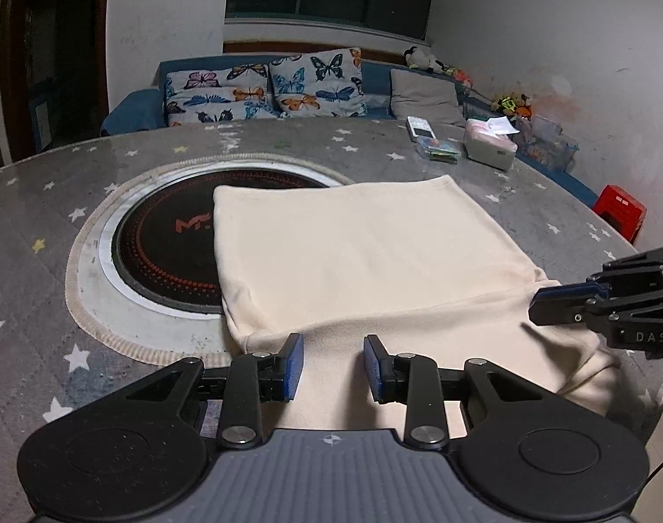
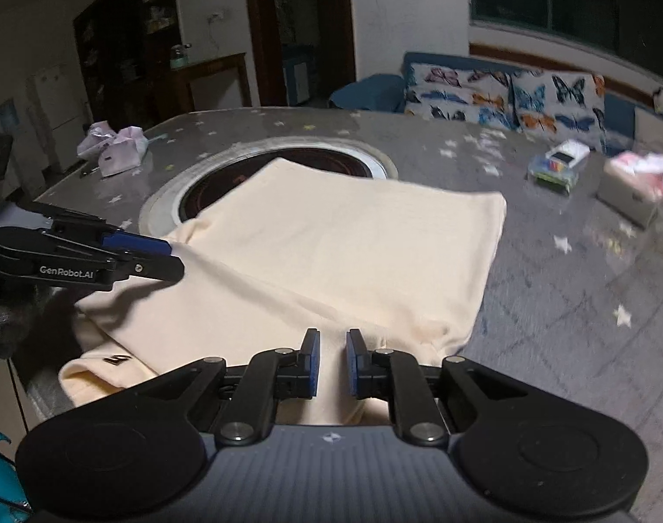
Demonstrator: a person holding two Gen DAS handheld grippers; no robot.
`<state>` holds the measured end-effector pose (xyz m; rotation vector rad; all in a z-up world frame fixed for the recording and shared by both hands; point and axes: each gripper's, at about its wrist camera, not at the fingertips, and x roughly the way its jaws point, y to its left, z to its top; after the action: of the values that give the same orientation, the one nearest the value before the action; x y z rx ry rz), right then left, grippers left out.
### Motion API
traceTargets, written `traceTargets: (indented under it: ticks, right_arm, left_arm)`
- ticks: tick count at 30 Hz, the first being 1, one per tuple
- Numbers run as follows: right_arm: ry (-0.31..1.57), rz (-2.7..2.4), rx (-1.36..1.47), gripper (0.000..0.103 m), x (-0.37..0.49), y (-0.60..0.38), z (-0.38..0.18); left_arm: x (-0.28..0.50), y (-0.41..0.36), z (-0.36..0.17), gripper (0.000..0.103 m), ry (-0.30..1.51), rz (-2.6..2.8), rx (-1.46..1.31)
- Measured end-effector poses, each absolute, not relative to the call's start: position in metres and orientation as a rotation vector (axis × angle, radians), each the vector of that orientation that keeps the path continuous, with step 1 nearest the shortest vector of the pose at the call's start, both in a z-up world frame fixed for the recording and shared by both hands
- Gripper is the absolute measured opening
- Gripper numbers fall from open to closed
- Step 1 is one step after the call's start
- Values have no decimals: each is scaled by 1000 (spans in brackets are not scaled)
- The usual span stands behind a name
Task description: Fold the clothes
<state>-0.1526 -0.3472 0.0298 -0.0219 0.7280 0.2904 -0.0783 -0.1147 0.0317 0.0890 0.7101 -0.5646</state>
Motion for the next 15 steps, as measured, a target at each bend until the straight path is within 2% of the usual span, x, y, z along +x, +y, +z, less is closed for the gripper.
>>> traceTargets:
  ticks: [2,8,11,15]
  right_arm:
    - [736,295,-27,20,-152,-346,29]
    - [763,311,-46,24,-153,-346,24]
    - [773,339,-79,30,-157,-343,26]
    - [786,373,-128,31,-164,-339,27]
  left_arm:
    - [-77,-113,32,34,714,-559,88]
    - [-85,-107,35,34,717,-560,117]
    - [-98,-99,40,41,715,-574,149]
    - [-121,-91,43,43,718,-608,215]
